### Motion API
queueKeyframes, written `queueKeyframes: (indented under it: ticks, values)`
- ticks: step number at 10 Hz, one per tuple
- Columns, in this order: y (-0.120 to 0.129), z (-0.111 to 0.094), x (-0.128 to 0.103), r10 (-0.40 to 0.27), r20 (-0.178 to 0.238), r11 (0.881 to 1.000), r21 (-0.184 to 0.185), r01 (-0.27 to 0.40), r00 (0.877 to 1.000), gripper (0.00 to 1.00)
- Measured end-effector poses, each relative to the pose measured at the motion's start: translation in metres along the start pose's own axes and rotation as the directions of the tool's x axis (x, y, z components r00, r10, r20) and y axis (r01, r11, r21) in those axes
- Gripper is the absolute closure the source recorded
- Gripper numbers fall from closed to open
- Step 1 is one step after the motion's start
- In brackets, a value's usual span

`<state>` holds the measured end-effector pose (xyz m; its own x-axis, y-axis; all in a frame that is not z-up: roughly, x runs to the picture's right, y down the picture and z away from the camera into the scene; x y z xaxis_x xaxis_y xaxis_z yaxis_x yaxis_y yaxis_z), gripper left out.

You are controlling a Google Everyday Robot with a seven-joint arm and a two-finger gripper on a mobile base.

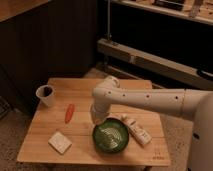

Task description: Drag the ceramic bowl in a circle

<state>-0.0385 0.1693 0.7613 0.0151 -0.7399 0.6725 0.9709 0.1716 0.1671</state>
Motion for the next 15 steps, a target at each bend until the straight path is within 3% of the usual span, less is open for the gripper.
queueKeyframes:
  ticks: [3,6,9,12,15]
  values:
    - [0.025,-0.007,-0.019,0.015,0.051,1.0,-0.002,-0.015,0.999,0.2]
    - [0.011,0.001,-0.028,-0.02,0.093,1.0,-0.018,0.022,0.995,0.2]
    - [-0.016,0.016,-0.036,-0.089,0.098,0.991,-0.089,0.098,0.991,0.2]
    - [-0.02,0.03,-0.032,-0.106,0.085,0.979,-0.166,0.119,0.991,0.2]
    - [-0.017,0.045,-0.024,-0.104,0.092,0.975,-0.186,0.12,0.99,0.2]
